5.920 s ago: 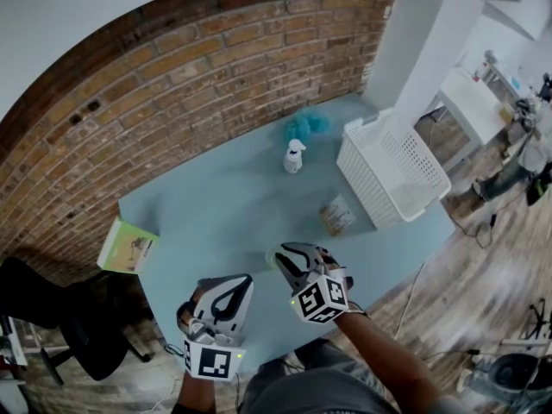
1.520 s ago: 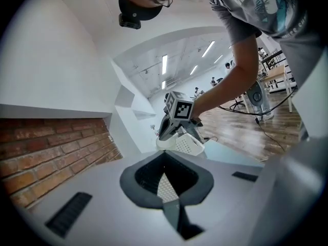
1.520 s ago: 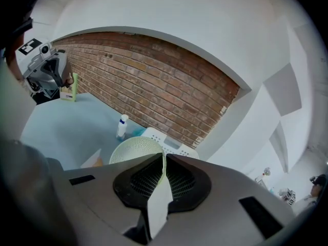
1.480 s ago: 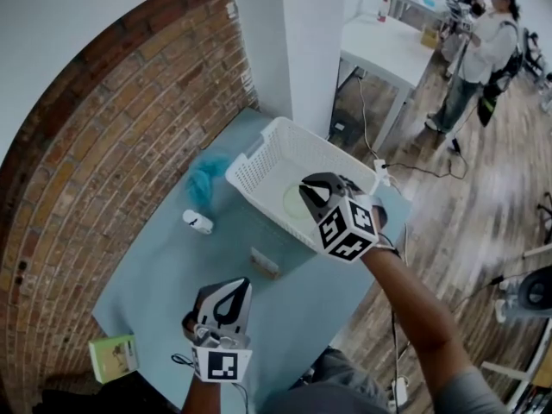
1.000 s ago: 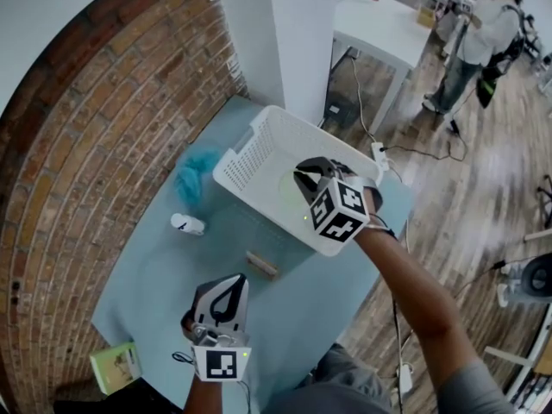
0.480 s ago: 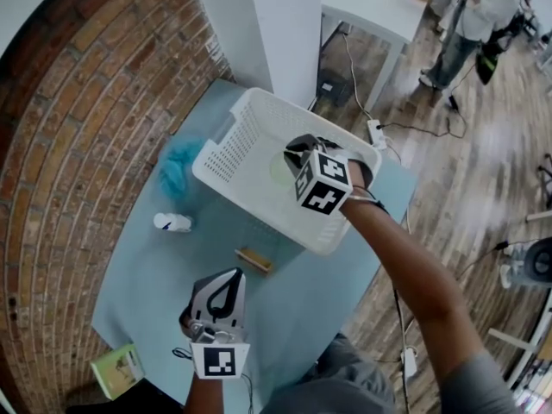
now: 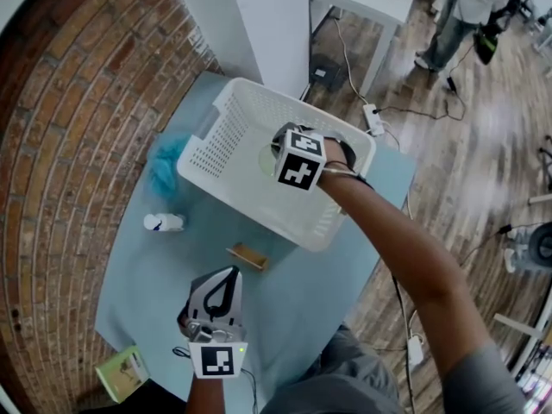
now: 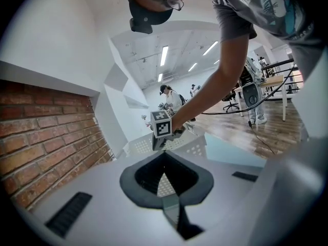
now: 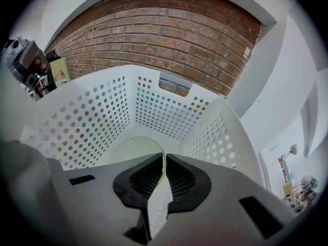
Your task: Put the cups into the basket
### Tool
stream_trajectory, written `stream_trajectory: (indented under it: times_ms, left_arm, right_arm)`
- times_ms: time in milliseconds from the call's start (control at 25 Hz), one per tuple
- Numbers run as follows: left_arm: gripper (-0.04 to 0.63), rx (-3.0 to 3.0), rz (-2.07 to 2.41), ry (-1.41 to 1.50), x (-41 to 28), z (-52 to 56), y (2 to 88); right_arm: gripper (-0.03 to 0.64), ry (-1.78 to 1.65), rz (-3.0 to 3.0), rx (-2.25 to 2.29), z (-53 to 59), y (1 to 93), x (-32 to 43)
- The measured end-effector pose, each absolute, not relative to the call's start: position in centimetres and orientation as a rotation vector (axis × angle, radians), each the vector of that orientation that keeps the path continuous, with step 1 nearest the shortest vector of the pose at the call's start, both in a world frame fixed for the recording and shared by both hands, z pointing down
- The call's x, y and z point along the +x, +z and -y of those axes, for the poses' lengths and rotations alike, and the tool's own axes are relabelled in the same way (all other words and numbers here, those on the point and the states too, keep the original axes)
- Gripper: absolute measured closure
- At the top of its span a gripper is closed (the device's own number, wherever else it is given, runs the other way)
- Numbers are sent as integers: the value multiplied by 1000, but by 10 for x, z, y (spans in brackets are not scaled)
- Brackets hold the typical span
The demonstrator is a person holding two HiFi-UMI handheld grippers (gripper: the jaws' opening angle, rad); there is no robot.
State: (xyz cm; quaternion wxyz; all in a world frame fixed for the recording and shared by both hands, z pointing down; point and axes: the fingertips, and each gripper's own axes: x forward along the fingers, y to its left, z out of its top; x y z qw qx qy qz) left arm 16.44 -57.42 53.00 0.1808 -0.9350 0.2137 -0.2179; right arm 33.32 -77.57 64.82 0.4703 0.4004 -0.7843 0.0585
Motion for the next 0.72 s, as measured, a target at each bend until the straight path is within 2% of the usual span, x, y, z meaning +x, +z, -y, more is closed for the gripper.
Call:
stream_trajectory:
  times_ms: [480,720]
  left_arm:
    - [595,-2649,-595,-650,170,571,537]
    - [595,-2646,-597,-658,171,567,538]
  right_arm:
    - [584,459,1935,929,768,704,341]
    - [584,507,1933,928,769,711,340]
